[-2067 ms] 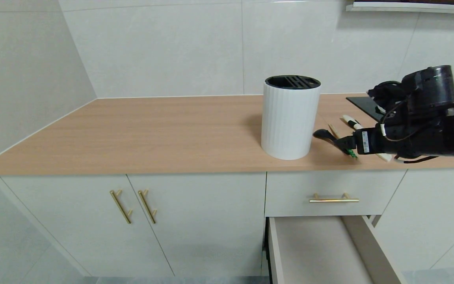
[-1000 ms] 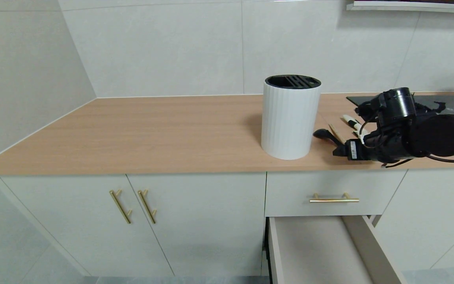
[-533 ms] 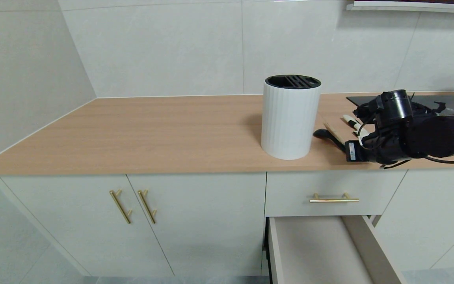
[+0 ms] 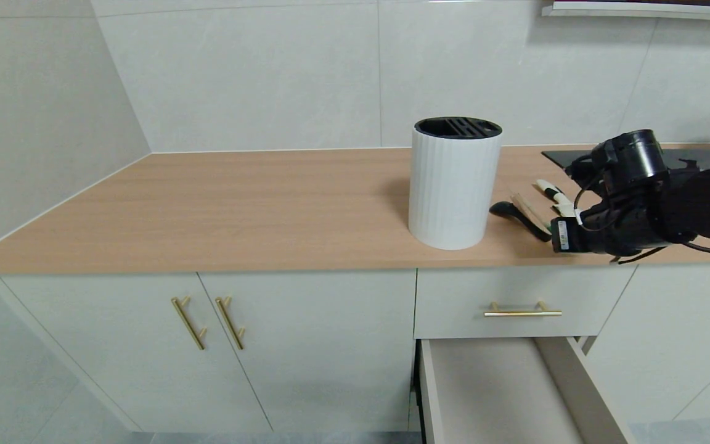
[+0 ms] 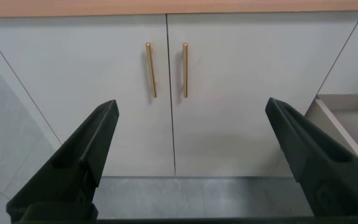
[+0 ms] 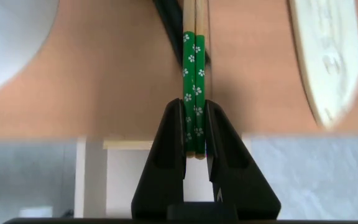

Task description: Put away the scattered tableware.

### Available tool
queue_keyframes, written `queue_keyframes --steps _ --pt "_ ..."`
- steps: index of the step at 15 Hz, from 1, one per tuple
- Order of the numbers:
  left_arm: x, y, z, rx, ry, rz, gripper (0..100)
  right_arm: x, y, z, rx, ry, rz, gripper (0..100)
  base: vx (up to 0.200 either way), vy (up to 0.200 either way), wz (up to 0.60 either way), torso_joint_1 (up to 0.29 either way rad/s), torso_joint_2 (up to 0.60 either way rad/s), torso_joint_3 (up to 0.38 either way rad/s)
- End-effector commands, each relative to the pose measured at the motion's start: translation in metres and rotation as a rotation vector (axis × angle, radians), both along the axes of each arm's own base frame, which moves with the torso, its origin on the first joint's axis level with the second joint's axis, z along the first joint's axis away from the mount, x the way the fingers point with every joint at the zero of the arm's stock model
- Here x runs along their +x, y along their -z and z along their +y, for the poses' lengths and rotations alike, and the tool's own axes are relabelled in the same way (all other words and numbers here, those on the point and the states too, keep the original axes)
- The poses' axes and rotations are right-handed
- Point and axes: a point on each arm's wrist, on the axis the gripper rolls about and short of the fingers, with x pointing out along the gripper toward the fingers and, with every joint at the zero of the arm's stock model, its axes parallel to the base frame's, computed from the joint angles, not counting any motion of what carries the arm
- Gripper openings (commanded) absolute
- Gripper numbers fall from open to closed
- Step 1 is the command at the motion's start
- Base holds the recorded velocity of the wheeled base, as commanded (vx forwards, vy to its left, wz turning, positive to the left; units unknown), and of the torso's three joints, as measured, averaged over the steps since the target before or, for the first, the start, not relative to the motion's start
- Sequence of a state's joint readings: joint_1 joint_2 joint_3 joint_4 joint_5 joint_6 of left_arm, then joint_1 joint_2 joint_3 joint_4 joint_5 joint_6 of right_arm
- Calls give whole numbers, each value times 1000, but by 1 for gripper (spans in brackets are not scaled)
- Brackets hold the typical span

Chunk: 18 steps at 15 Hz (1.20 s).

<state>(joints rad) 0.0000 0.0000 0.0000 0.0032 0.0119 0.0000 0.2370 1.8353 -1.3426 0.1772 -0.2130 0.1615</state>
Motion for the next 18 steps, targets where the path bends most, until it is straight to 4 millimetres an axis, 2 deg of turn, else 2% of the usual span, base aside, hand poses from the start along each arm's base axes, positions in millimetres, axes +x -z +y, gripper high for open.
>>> queue_keyframes --steps 1,3,5,7,11,15,18 --pt "0 0 0 0 0 1 100 -54 -47 -1 66 -19 -72 0 0 0 0 0 0 0" --pt "0 0 0 0 0 1 100 -99 -62 -10 81 -52 -50 0 0 0 0 0 0 0" --pt "0 0 0 0 0 1 100 -126 -65 -15 94 -93 2 0 0 0 0 0 0 0" --pt "0 0 0 0 0 1 100 -144 -67 -20 103 -120 48 0 0 0 0 0 0 0" --pt "0 0 0 0 0 1 100 -162 -53 -23 65 -264 109 0 0 0 0 0 0 0" --pt "0 0 0 0 0 1 100 -169 -45 -22 76 -376 138 0 0 0 0 0 0 0" --pt "0 0 0 0 0 1 100 -174 -36 -13 49 -447 170 0 0 0 0 0 0 0"
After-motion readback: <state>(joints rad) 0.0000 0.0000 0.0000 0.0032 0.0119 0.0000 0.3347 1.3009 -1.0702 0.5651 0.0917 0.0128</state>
